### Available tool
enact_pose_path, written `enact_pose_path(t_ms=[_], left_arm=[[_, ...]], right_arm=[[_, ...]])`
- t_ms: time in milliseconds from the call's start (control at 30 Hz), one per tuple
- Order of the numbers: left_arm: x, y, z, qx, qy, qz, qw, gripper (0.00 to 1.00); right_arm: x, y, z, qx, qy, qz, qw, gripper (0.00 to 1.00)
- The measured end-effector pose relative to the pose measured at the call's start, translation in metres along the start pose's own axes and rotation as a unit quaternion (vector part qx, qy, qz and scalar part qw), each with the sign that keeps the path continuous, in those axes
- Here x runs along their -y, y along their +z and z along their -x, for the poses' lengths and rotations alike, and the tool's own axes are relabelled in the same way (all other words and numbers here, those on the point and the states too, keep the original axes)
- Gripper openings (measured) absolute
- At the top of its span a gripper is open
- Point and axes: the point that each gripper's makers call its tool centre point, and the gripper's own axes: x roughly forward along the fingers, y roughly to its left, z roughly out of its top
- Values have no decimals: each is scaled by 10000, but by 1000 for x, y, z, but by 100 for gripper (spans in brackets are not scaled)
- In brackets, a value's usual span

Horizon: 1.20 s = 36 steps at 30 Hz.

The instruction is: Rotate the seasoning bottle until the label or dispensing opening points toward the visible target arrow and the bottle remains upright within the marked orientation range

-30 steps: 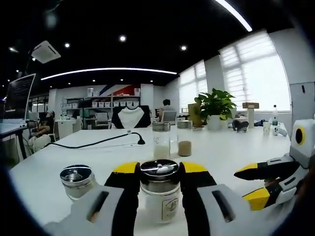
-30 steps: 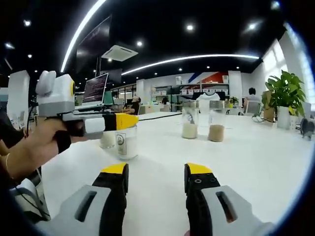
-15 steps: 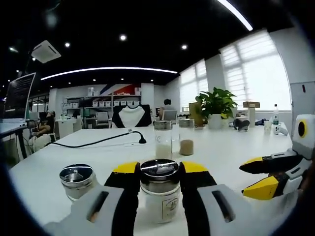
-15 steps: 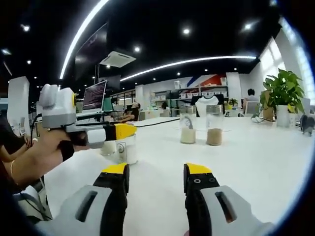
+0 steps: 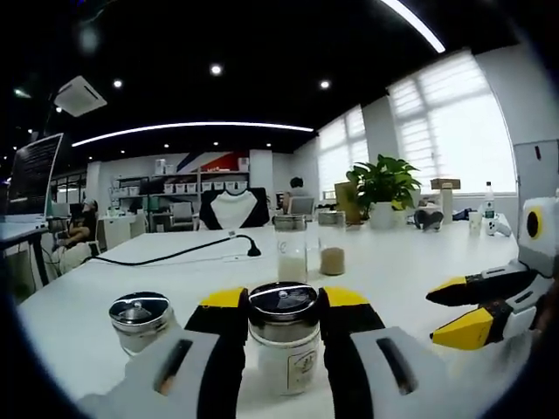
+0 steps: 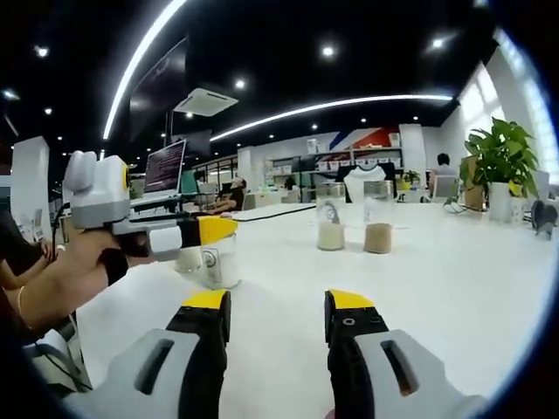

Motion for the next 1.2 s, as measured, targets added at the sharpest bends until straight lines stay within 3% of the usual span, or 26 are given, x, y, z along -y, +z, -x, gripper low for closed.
enact_pose_path(t_ms=[200, 300, 433, 733, 1200], left_arm=[[1, 2, 0, 22, -96, -112, 9999, 34], [3, 27, 5, 556, -35, -273, 9981, 33], [2, 39, 7, 581, 59, -457, 9972, 35], [13, 46, 10, 544, -225, -324, 9977, 43], [19, 46, 17, 313, -337, -170, 9988, 80]], right_arm=[[1, 4, -1, 44, 11, 7, 10000, 40], [1, 7, -3, 64, 37, 43, 10000, 40], [1, 12, -3, 105, 80, 62, 9999, 40], [2, 17, -1, 145, 79, 96, 9998, 40], [3, 14, 4, 42, 75, 96, 9999, 46]])
